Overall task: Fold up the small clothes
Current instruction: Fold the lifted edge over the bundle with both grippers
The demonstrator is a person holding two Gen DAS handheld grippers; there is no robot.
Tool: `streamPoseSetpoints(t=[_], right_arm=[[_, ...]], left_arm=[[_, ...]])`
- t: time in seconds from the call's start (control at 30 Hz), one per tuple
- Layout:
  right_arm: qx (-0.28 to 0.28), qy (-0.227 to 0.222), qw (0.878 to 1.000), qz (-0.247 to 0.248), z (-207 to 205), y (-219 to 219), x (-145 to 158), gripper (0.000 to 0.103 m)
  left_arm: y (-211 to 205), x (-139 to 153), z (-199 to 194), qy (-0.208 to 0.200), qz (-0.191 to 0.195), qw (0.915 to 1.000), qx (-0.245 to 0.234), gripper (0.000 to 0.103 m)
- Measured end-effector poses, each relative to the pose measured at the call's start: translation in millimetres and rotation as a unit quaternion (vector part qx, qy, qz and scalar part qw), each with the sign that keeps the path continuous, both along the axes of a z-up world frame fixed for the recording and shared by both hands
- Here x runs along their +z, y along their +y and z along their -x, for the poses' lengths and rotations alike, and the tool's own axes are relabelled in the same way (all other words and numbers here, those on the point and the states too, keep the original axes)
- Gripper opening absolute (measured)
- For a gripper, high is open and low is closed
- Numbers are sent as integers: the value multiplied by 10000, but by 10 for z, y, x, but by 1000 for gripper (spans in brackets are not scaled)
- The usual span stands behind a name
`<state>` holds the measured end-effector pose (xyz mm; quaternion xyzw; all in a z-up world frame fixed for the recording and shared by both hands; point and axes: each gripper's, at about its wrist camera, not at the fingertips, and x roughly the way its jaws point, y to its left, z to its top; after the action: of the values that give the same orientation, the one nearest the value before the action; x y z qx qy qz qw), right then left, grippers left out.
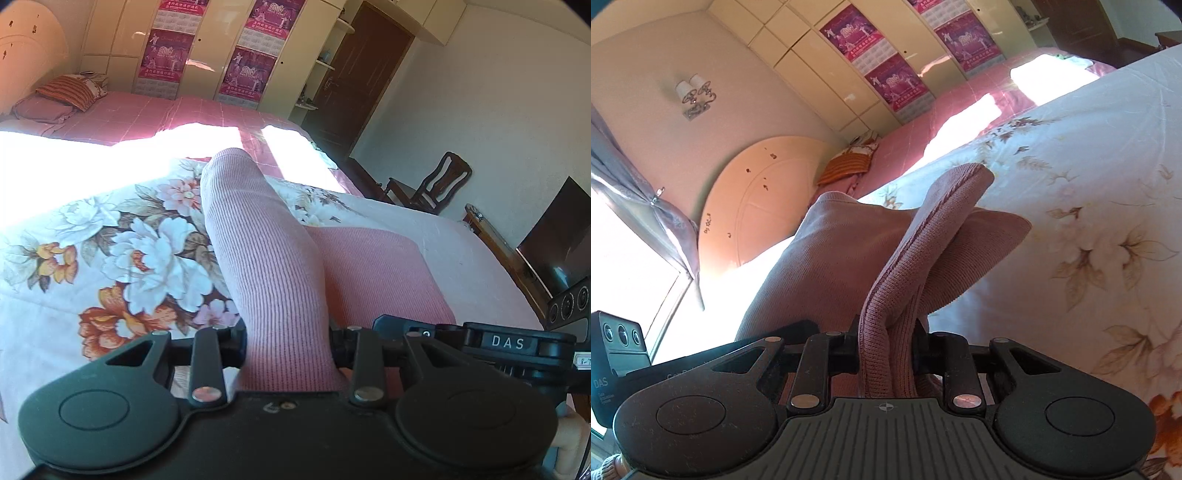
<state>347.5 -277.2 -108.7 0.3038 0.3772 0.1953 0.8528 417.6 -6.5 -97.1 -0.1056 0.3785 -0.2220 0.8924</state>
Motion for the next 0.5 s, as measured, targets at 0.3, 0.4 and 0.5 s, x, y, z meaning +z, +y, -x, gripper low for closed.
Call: streamPoseSetpoints(t=[0.3,0.4,0.5], right_arm=[[112,-104,9999,13,-258,1598,15,23],[169,-77,9998,-46,-397,2059,-58,23],[292,-62,9996,20,-573,2425,-147,23]], left_arm=[[1571,94,-99,-159,-94,9997,188,33],[1980,79,-209,-137,-150,9993,315,33],[2322,29,-327,-156,-187,9988,430,33]])
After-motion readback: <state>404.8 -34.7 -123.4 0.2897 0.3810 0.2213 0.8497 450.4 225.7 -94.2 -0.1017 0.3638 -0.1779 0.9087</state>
